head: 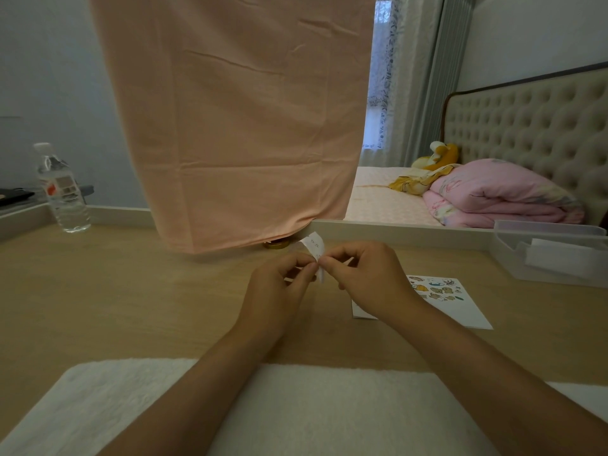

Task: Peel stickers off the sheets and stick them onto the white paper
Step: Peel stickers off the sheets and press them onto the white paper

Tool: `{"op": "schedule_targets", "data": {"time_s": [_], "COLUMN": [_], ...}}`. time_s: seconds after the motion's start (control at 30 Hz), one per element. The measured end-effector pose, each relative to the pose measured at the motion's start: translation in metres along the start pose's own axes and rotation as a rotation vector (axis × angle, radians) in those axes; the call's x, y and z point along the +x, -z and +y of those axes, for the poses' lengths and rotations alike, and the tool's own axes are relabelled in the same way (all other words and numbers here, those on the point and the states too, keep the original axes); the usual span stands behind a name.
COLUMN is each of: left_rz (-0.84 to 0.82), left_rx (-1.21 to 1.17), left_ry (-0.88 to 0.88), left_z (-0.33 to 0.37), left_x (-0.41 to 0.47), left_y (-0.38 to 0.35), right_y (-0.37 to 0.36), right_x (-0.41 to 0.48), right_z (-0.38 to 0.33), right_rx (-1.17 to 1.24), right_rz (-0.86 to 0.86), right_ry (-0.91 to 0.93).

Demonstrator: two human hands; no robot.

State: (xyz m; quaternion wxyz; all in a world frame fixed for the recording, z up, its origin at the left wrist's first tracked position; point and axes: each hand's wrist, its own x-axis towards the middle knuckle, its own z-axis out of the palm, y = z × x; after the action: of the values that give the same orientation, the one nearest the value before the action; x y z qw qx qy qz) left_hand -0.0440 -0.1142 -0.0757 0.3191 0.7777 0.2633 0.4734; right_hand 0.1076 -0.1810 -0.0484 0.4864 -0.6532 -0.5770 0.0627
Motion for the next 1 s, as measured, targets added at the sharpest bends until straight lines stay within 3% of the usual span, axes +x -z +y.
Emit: {"op": "schedule_targets", "data": {"time_s": [0.4,0.6,0.83,1.0], "left_rz": [0.052,0.066,0.023,-0.05], "left_rx": [0.07,0.047,0.036,0.004], "left_ry": [-0.074,-0.057,-0.058,-0.045], "left_z": [0.005,0.007,0.008,0.011], "left_x": [-0.001,-0.003,-0.001,0.001], "left_y": [-0.001,-0.002,0.001,0.006], "right_y": [-0.004,0.002,0.007,0.015], "right_x": [-0.004,-0.003,-0.001,0.002], "right_z": [-0.008,-0.011,-0.012,-0.019], "right_rx": [0.01,0.138,-0.074,-0.003], "right_rz": [0.047,-0.045,-0.1,-0.193], "right_ry": [-0.033,-0.153,-0.002,-0.048]}}
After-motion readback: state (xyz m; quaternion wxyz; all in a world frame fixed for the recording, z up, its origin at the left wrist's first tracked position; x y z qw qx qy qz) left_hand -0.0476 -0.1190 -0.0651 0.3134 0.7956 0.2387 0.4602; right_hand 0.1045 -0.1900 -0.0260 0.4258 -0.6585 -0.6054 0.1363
